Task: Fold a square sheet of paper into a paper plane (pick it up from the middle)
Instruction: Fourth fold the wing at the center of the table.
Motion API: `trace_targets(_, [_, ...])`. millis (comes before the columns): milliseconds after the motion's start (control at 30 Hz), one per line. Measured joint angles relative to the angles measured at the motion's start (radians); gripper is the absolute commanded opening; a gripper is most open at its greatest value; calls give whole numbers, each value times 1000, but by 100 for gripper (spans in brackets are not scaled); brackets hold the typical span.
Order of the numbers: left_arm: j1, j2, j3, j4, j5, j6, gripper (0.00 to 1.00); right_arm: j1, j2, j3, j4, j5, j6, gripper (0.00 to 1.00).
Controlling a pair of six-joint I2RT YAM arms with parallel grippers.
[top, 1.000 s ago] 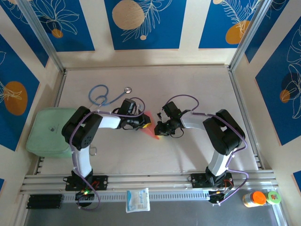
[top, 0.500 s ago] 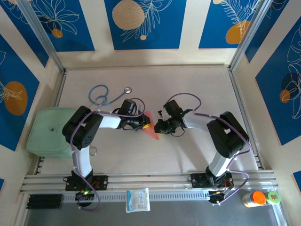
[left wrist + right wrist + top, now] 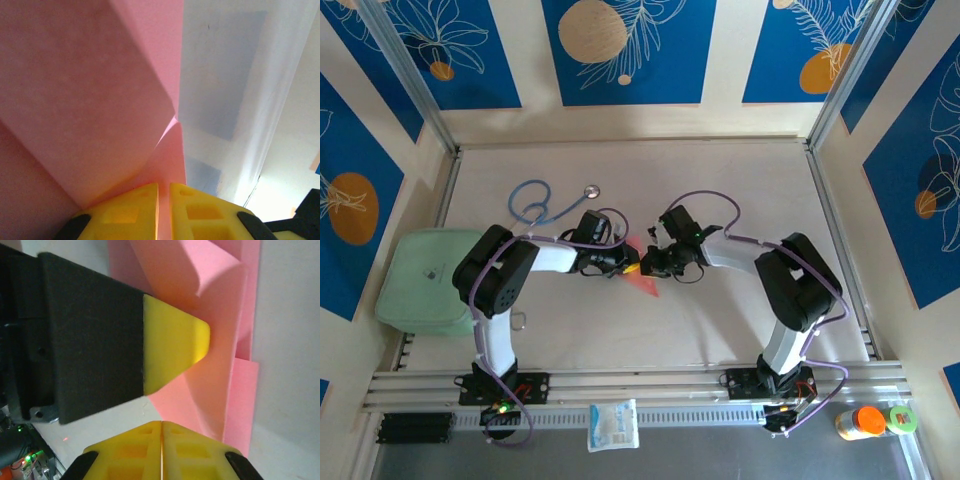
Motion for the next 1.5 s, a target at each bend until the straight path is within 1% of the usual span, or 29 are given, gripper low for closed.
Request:
trace_targets(200, [0,0,2,-1,0,0,17,11,37,5,-8,26,15,8])
trace_targets(533, [0,0,4,-1,1,0,20,6,42,5,-24,61,22,8])
trace_targets(1000, [0,-1,40,-23,5,2,25,-11,61,4,-36,68,22,8])
trace_targets(1233, [2,-11,50,-65,2,46,22,-20,61,4,-45,64,10,8])
trace_targets(1500, [2,13,73,-119,-13,63,20,-26,61,4,-53,42,-20,8])
